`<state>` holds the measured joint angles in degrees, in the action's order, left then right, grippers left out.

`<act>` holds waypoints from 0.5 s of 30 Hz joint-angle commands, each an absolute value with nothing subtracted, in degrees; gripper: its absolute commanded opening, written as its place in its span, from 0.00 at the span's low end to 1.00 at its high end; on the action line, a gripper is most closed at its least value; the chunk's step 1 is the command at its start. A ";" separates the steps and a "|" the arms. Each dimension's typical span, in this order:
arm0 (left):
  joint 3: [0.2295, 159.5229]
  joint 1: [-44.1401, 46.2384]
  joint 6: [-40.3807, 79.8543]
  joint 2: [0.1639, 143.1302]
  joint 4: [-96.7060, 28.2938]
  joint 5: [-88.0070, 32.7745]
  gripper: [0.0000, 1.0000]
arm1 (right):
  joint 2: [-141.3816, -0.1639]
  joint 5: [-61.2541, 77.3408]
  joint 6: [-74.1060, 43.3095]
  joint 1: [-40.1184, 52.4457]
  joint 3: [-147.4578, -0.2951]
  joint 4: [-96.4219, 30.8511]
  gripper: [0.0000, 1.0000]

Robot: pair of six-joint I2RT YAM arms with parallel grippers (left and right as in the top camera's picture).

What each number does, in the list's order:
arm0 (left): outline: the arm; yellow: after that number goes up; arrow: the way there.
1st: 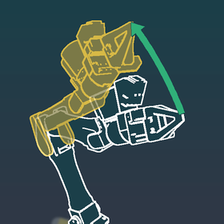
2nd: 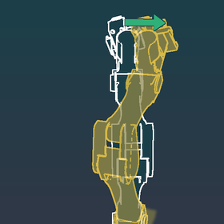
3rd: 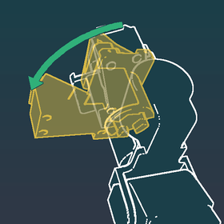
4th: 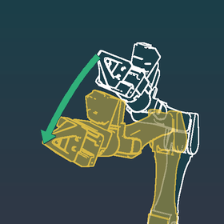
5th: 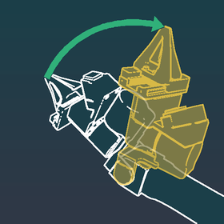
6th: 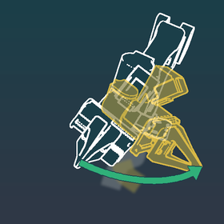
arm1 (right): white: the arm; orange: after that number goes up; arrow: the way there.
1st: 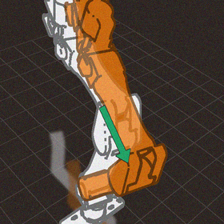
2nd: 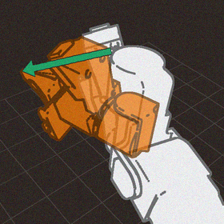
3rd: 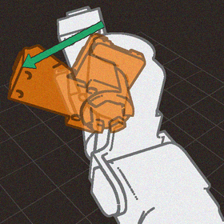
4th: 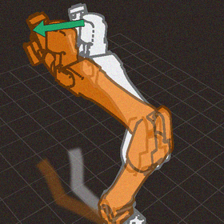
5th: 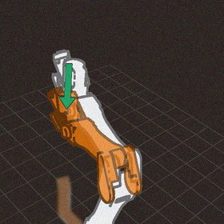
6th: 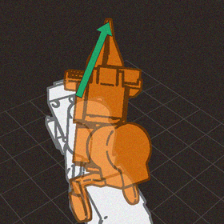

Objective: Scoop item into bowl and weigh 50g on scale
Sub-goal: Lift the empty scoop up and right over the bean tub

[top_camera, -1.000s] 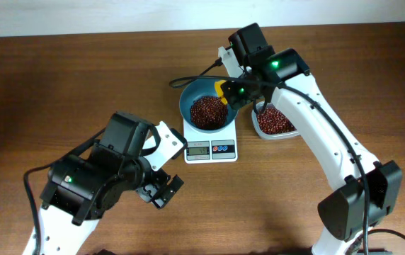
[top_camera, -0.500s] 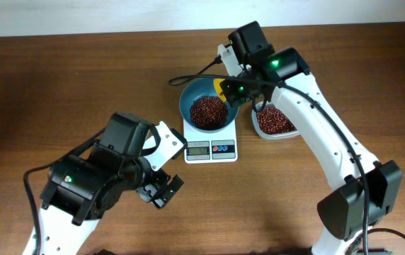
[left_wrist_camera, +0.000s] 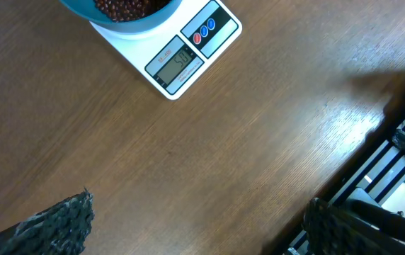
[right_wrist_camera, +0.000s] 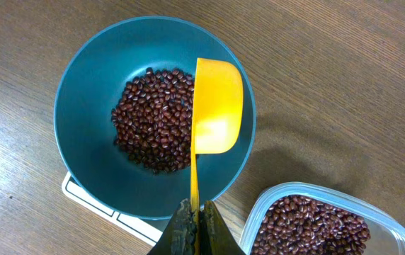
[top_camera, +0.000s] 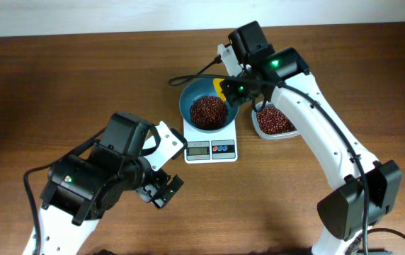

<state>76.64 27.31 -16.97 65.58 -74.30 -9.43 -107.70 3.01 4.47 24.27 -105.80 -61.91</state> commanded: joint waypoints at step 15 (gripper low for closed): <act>76.42 27.22 -17.85 65.67 -74.24 -9.21 0.99 | -106.41 32.49 1.15 11.20 -109.32 -64.23 0.04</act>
